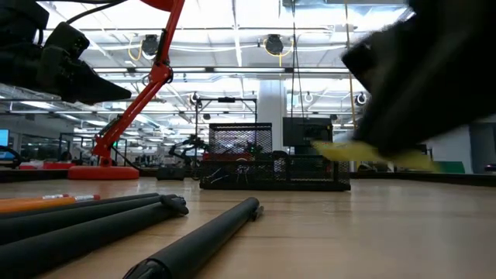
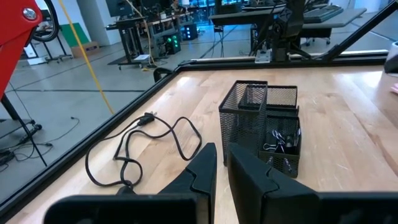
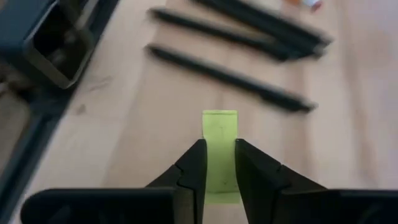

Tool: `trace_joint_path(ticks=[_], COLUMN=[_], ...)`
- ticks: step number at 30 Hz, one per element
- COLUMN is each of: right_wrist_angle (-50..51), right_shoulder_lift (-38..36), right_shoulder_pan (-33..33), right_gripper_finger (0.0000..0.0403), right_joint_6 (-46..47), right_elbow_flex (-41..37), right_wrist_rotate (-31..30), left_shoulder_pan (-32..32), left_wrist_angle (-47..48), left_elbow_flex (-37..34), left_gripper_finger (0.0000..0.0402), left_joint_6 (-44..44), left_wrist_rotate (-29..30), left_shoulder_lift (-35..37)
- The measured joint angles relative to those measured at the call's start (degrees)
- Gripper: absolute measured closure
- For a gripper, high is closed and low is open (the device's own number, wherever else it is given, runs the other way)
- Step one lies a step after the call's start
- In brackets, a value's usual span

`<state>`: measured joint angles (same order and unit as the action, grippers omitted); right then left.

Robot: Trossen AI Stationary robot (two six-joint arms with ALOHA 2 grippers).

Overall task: Pick and place office supplies into organizer
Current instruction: Put the yellow eraser into the black desk organizer

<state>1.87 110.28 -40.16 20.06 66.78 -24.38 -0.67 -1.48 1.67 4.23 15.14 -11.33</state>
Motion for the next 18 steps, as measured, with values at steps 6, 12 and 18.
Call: trace_joint_path(ticks=[6, 12, 18], right_wrist_angle=[-0.30, -0.31, -0.25], right_shoulder_lift=[-2.50, -4.66, -6.86], right_shoulder_pan=[3.35, 9.27, 15.69], right_gripper_finger=[0.0335, 0.0335, 0.0335], right_joint_6=[-6.37, -10.80, -13.99], right_elbow_flex=[0.02, 0.02, 0.05], right_wrist_rotate=[-4.15, -4.47, -4.42], left_shoulder_pan=[-0.02, -0.01, 0.00], left_wrist_angle=[0.02, 0.02, 0.02], left_elbow_flex=[0.00, 0.00, 0.00], left_gripper_finger=[0.0355, 0.0355, 0.0355], left_joint_6=[0.01, 0.02, 0.02], left_wrist_rotate=[0.00, 0.00, 0.00], left_shoulder_lift=[-0.01, -0.01, 0.00])
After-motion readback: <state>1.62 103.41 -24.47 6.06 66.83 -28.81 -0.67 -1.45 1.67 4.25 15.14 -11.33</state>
